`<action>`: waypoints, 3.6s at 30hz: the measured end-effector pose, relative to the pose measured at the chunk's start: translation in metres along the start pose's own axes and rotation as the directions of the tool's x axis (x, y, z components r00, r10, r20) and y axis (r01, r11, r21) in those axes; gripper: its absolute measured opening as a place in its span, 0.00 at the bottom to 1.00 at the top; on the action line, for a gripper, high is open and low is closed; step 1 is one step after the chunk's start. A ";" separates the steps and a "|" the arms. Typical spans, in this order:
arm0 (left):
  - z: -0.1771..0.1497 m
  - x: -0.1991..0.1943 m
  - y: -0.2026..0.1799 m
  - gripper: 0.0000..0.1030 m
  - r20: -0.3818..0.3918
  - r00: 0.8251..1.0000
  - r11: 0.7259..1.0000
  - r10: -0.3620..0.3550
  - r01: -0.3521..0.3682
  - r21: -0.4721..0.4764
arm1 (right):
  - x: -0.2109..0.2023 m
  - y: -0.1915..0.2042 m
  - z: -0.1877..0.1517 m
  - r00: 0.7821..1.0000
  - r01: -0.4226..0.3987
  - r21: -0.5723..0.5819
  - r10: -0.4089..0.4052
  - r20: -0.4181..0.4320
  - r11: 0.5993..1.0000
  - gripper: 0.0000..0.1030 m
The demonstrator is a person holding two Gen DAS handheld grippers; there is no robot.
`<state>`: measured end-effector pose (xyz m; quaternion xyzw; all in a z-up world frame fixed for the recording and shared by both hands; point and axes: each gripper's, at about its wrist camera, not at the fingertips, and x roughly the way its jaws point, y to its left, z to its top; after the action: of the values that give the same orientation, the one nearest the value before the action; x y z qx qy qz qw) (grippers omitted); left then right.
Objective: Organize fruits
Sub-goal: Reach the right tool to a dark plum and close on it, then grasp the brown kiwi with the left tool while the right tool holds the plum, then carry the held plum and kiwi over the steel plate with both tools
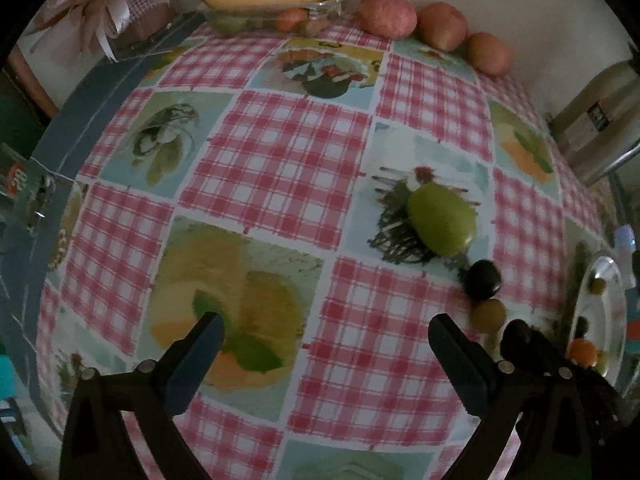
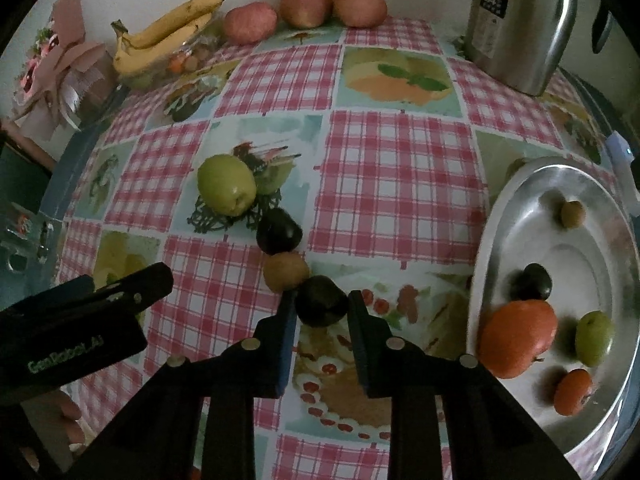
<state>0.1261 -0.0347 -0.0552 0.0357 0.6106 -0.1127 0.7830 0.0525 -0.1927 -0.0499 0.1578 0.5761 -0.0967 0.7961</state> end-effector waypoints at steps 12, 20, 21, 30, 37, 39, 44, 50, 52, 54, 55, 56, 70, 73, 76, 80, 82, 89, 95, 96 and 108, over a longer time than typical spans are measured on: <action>0.003 0.001 -0.017 1.00 0.015 0.992 0.992 -0.125 0.126 -0.017 | -0.012 -0.019 0.003 1.000 -0.011 0.058 0.009 0.026 0.998 0.26; -0.001 0.005 -0.047 1.00 0.023 0.991 0.991 -0.129 0.128 0.046 | -0.022 -0.038 -0.001 0.999 -0.016 0.104 0.012 0.038 0.994 0.26; -0.001 0.005 -0.051 0.99 0.023 0.990 0.989 -0.142 0.140 0.048 | -0.024 -0.040 -0.001 0.999 -0.017 0.108 0.013 0.041 0.994 0.26; -0.004 0.009 -0.074 0.82 0.035 0.987 0.984 -0.159 0.156 0.089 | -0.031 -0.055 -0.004 0.998 -0.019 0.148 0.011 0.055 0.989 0.26; -0.006 0.020 -0.081 0.64 -0.001 0.976 0.975 -0.218 0.218 0.048 | -0.042 -0.064 -0.005 0.996 -0.039 0.171 0.025 0.081 0.984 0.26; -0.007 0.022 -0.083 0.57 -0.009 0.975 0.974 -0.224 0.224 0.044 | -0.043 -0.066 -0.005 0.996 -0.044 0.176 0.030 0.081 0.983 0.26; -0.008 0.024 -0.087 0.40 -0.024 0.969 0.969 -0.245 0.246 0.039 | -0.045 -0.066 -0.006 0.996 -0.042 0.176 0.028 0.084 0.984 0.26; -0.009 0.023 -0.085 0.28 -0.033 0.964 0.964 -0.264 0.265 0.027 | -0.047 -0.069 -0.006 0.995 -0.052 0.184 0.036 0.089 0.982 0.26; -0.009 0.023 -0.085 0.28 -0.036 0.963 0.963 -0.269 0.270 0.028 | -0.047 -0.068 -0.006 0.995 -0.052 0.185 0.036 0.089 0.981 0.26; -0.009 0.022 -0.085 0.28 -0.039 0.962 0.962 -0.271 0.272 0.026 | -0.047 -0.068 -0.006 0.995 -0.053 0.185 0.037 0.089 0.981 0.26; -0.009 0.020 -0.084 0.28 -0.038 0.962 0.962 -0.270 0.271 0.022 | -0.047 -0.068 -0.007 0.995 -0.054 0.186 0.038 0.089 0.981 0.26; -0.008 0.019 -0.084 0.28 -0.036 0.962 0.963 -0.269 0.270 0.020 | -0.047 -0.068 -0.007 0.995 -0.055 0.187 0.039 0.090 0.981 0.26; -0.001 -0.024 -0.085 0.28 0.039 0.946 0.947 -0.322 0.321 0.016 | -0.055 -0.081 -0.009 0.994 -0.054 0.233 0.031 0.102 0.971 0.26; -0.001 -0.032 -0.089 0.28 0.047 0.941 0.942 -0.335 0.334 0.027 | -0.058 -0.093 -0.011 0.994 -0.048 0.266 0.020 0.106 0.963 0.26; -0.002 -0.037 -0.096 0.28 0.047 0.937 0.938 -0.345 0.343 0.045 | -0.060 -0.104 -0.013 0.994 -0.049 0.295 0.017 0.109 0.954 0.26; -0.006 -0.042 -0.109 0.28 0.040 0.934 0.933 -0.355 0.351 0.076 | -0.066 -0.120 -0.015 0.992 -0.049 0.335 0.008 0.122 0.941 0.26; -0.009 -0.045 -0.118 0.28 0.036 0.933 0.930 -0.358 0.354 0.099 | -0.068 -0.127 -0.017 0.992 -0.045 0.351 0.001 0.125 0.935 0.26; -0.022 -0.050 -0.149 0.28 0.005 0.926 0.912 -0.377 0.371 0.174 | -0.071 -0.161 -0.027 0.993 -0.016 0.443 -0.037 0.110 0.896 0.26; -0.038 -0.058 -0.180 0.28 -0.019 0.923 0.890 -0.385 0.376 0.258 | -0.077 -0.188 -0.036 0.991 -0.003 0.508 -0.064 0.115 0.861 0.26; -0.041 -0.058 -0.184 0.28 -0.026 0.922 0.885 -0.387 0.380 0.269 | -0.078 -0.190 -0.037 0.991 -0.003 0.513 -0.065 0.115 0.858 0.26; -0.072 -0.049 -0.223 0.29 -0.098 0.940 0.862 -0.327 0.339 0.377 | -0.080 -0.200 -0.042 0.992 -0.004 0.534 -0.066 0.111 0.845 0.26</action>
<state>-0.0026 -0.2307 -0.0083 0.0860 0.5850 -0.3641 0.7196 -0.0776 -0.3664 -0.0139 0.3568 0.4783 -0.2754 0.7537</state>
